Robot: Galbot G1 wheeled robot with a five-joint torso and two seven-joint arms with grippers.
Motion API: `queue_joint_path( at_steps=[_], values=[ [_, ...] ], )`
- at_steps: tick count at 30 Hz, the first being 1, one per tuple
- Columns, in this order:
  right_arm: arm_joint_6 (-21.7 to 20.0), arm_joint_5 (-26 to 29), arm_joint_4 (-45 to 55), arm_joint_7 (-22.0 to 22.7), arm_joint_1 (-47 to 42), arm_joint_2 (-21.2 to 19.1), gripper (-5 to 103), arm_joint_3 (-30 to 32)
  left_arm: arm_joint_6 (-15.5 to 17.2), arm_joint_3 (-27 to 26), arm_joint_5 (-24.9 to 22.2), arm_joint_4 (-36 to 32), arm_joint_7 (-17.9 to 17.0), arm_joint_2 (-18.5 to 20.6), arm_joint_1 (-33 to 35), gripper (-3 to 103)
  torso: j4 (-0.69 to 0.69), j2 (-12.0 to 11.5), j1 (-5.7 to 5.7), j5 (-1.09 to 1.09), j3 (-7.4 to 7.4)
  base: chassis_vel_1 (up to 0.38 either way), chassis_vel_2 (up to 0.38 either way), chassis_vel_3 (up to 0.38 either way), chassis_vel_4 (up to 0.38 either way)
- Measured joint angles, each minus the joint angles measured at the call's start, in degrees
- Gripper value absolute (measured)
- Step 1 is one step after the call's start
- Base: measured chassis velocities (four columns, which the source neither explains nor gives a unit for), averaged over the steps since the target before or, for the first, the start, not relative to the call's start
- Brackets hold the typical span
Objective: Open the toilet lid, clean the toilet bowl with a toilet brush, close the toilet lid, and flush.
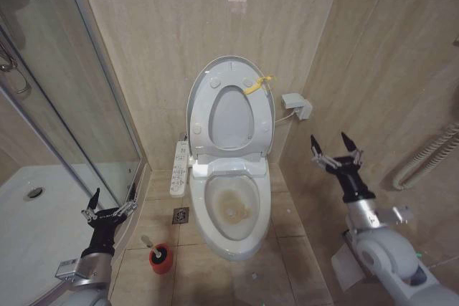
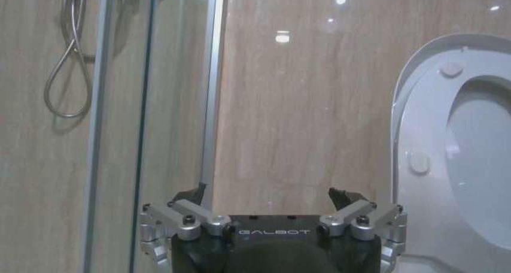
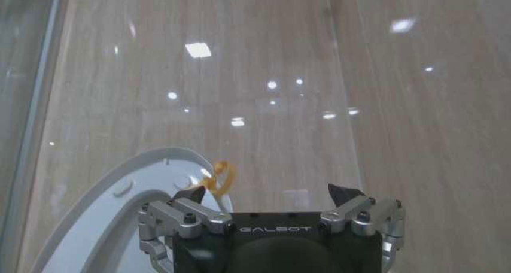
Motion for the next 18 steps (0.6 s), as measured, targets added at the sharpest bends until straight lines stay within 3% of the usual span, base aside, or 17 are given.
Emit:
queue_joint_path(
  at_steps=[7,10,15,18],
  values=[
    [-0.2,-2.0,3.9,2.1,-8.5,4.0,100,3.0,-0.4,1.0,-0.6,0.7,0.0,0.5,-1.0,100,-0.01,0.0,0.00,-0.01,0.00,0.000,0.000,0.000,0.000],
    [0.7,-5.5,5.7,2.4,-14.0,7.0,100,4.3,0.1,3.0,-0.2,0.5,0.0,0.4,-1.4,100,-0.01,0.0,0.00,-0.01,0.00,0.000,0.000,0.000,0.000],
    [2.4,-9.8,5.5,2.5,-15.8,8.9,100,3.2,0.6,3.3,1.4,1.2,-0.8,0.5,-1.1,100,-0.02,0.0,0.00,0.00,0.00,0.000,0.000,0.000,0.000],
    [4.3,-14.8,3.3,2.6,-14.7,10.0,100,1.5,1.1,3.3,3.2,3.1,-3.3,0.6,0.0,100,0.01,0.0,0.01,0.00,0.00,0.000,0.000,0.000,0.000]
  ],
)
